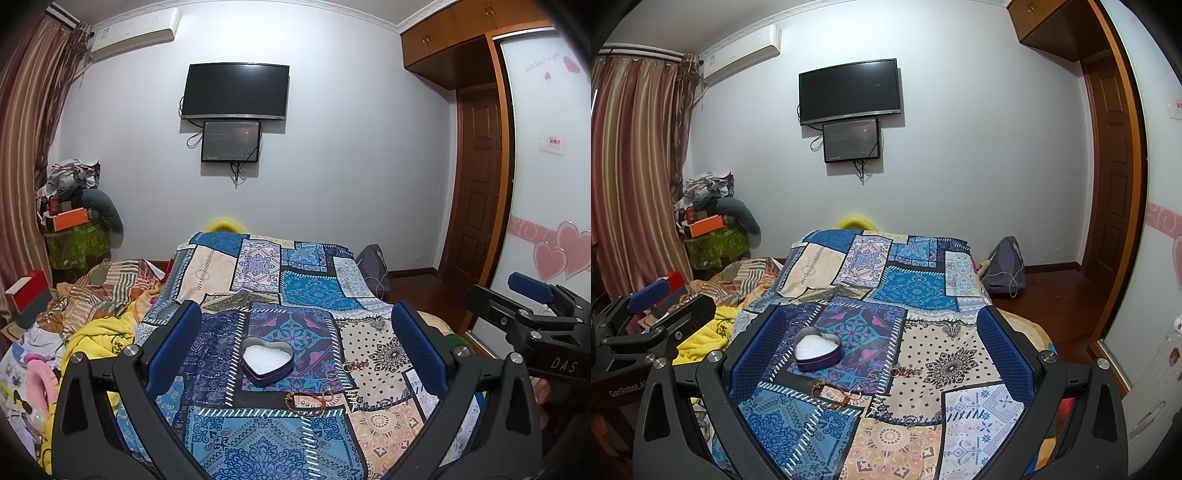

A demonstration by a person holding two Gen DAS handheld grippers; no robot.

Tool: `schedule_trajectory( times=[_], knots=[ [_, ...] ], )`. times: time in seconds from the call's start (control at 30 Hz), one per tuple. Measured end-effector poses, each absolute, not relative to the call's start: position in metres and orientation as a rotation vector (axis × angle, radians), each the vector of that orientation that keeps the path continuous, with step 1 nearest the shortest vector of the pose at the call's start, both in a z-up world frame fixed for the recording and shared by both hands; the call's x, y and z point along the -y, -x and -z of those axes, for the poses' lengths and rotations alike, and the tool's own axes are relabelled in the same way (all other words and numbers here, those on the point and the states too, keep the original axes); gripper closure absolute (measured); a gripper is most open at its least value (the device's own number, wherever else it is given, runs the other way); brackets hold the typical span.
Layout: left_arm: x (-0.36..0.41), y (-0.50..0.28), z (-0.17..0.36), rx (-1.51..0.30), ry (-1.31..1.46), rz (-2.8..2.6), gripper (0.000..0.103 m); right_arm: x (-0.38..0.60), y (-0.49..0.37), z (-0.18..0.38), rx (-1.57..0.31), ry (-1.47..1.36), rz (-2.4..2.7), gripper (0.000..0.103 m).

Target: Organize jewelry

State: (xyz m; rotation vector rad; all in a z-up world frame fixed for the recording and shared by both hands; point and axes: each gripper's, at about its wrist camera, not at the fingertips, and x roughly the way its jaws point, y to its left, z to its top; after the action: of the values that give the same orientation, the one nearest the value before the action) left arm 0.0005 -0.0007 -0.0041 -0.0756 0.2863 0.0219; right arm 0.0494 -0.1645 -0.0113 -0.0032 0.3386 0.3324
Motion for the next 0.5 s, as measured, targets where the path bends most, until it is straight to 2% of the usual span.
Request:
schedule_trajectory(
  times=[0.5],
  knots=[
    [0.0008, -0.0010, 0.0050, -0.290, 0.074, -0.026, 0.000, 0.1656, -0.0504, 0.0132, -0.339, 0.008, -0.329, 0.001]
  ],
)
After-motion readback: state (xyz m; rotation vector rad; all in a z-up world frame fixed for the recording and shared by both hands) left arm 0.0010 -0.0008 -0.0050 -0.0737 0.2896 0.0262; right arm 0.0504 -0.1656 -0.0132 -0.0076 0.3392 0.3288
